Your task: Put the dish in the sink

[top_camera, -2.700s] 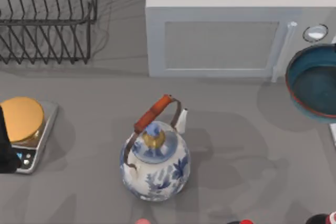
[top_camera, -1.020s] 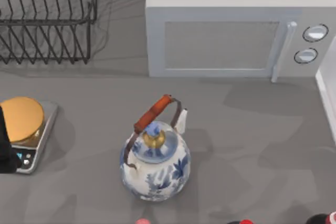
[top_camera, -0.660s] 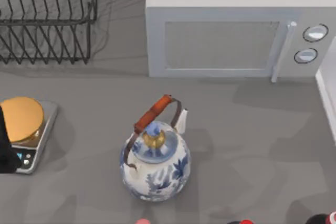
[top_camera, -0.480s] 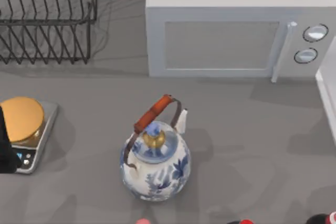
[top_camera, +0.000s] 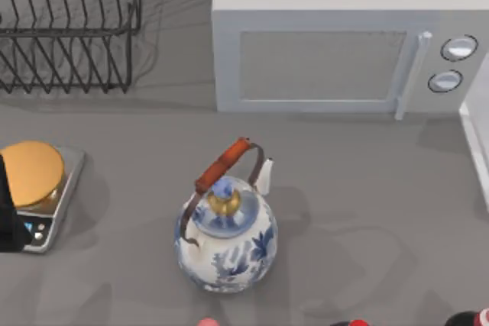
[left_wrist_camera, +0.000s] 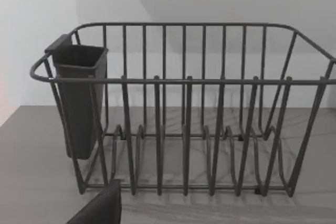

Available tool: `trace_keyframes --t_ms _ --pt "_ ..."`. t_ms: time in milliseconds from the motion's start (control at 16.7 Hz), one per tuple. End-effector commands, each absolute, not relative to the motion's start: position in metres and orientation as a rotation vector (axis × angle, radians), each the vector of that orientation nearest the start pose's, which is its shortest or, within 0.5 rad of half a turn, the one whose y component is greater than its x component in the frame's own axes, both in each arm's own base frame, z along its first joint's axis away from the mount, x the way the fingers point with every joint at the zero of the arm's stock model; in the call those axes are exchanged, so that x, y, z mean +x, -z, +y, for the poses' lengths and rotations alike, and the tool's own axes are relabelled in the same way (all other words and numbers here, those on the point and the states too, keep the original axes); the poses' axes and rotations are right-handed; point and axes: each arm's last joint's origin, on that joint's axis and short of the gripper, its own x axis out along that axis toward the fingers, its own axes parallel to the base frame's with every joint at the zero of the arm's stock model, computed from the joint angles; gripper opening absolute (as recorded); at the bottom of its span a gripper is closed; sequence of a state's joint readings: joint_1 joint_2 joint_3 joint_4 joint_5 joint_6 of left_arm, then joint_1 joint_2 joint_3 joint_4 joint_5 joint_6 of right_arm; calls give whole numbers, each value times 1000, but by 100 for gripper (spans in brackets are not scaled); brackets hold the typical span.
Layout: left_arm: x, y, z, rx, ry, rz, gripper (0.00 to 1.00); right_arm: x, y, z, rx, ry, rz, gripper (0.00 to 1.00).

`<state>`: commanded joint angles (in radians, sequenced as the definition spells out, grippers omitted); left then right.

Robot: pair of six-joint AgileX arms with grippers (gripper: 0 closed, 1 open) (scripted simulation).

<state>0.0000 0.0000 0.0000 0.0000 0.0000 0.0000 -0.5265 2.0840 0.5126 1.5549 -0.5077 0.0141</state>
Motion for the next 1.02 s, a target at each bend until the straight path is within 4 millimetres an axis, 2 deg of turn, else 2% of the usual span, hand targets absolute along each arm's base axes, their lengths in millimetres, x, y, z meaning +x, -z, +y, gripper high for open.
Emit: trace_keyframes --t_ms 240,600,1020 --pt "106 -160 -1 0 0 0 100 268 -62 -137 3 10 7 0" --pt "106 -160 -1 0 0 0 100 267 -59 -136 0 10 0 0" --pt "106 -160 -1 0 0 0 100 267 -59 -136 0 10 0 53"
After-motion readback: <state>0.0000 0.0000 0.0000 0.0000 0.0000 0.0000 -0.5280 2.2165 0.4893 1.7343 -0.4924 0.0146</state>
